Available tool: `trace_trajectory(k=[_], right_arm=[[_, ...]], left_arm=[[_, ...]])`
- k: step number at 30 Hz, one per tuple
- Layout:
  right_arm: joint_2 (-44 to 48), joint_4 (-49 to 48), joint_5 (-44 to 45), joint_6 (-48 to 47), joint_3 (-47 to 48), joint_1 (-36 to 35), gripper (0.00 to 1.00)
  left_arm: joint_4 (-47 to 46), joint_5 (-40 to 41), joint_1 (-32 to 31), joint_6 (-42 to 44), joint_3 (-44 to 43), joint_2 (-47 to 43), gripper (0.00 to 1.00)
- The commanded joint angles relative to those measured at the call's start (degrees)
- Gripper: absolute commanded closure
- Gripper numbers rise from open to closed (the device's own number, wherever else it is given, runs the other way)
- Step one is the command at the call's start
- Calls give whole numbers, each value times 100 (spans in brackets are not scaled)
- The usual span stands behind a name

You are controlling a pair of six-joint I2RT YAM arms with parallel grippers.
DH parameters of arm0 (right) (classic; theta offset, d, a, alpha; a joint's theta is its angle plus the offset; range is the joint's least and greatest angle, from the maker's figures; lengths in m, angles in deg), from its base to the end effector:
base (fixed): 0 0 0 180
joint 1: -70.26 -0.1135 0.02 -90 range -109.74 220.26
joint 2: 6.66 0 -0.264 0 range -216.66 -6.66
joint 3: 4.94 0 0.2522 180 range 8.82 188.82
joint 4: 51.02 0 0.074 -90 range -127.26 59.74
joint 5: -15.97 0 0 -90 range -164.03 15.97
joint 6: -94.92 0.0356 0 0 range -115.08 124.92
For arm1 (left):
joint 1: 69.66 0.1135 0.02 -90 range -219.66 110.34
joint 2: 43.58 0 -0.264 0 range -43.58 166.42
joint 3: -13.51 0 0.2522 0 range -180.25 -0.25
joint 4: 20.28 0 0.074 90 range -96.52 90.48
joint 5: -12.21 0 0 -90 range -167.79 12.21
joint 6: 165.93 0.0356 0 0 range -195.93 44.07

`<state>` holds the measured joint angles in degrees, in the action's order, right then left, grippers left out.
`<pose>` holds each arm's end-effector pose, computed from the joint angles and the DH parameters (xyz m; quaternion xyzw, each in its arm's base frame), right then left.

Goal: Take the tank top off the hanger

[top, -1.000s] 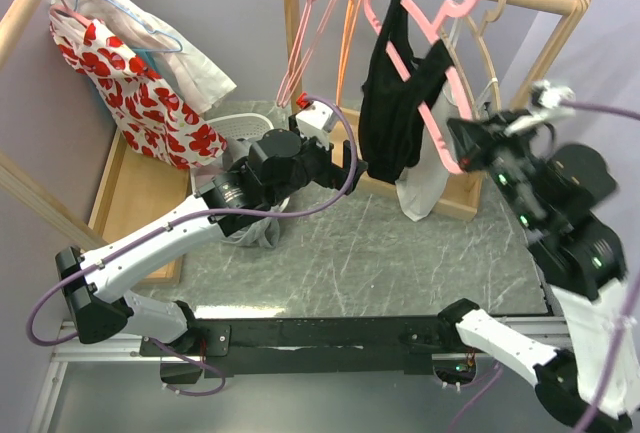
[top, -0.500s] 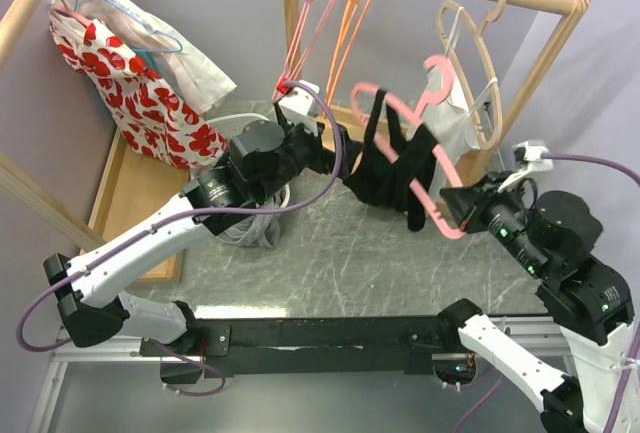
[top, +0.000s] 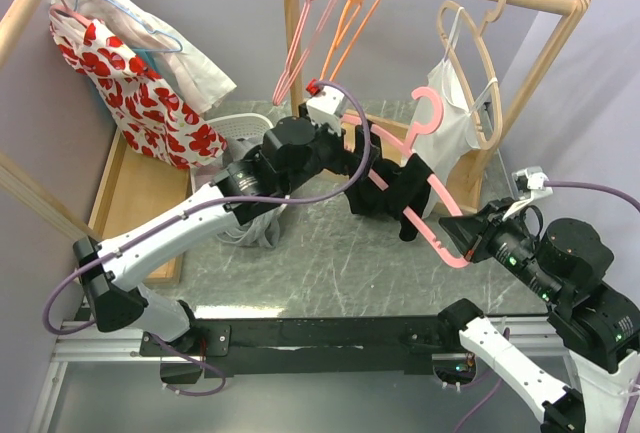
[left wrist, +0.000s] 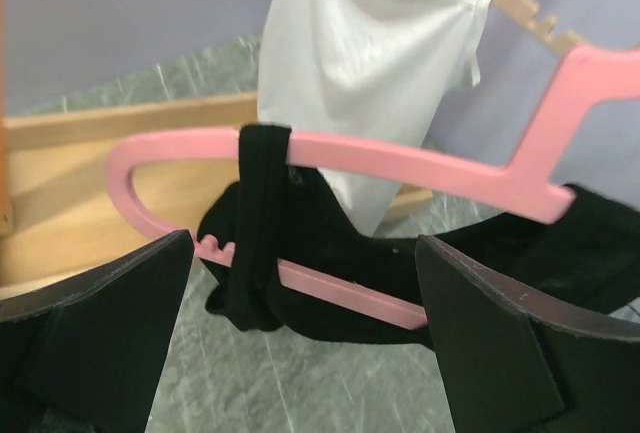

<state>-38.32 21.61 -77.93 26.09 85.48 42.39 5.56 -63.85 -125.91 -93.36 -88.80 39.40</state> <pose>0.0275 0.0173 0.4414 -0.0669 0.7843 0.2801 0.5495 0.1925 -0.2726 0.4467 0.1699 0.7254 -0.3238 0.5832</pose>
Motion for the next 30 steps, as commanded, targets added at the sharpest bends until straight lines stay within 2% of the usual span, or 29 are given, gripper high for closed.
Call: trace_trajectory(k=[1,7,14,19,22,28,29,30], right_arm=[[99,-253,-137,-60,129,-34,100],[99,-245,-119,-86,208,-34,100],[125,-324,-269,-122,297,-33,100],[116,-297,-278,-130,297,-33,100],[125,-271,-138,-139,270,-33,100],[81,-288,47,-148,121,-42,100],[72,-289,56,-148,103,-34,100],[72,-315,65,-148,77,-33,100]], left_arm=[[-65,-207,-18,-287,154,-1,0],[-258,-295,-18,-270,383,95,1],[-434,-129,-9,-120,365,473,7],[-478,241,-9,-24,286,632,27],[-627,443,-9,3,391,500,35],[-592,470,0,3,514,289,37],[-601,470,-9,12,567,280,41],[-627,470,0,12,593,254,57]])
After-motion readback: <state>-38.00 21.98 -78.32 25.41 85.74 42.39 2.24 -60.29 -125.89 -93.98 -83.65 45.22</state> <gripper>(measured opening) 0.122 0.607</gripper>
